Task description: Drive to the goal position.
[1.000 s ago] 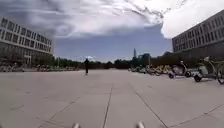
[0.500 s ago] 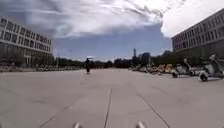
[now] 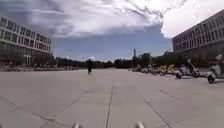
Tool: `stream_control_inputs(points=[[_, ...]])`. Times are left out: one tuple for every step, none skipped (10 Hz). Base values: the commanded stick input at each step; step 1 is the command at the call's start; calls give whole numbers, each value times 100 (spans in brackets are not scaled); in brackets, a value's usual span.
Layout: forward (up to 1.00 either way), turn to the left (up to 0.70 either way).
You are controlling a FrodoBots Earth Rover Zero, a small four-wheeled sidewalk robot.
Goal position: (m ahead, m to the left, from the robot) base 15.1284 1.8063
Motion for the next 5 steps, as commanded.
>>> stream_control_inputs(points=[[70,0],[70,0],[70,0],[70,0],[70,0]])
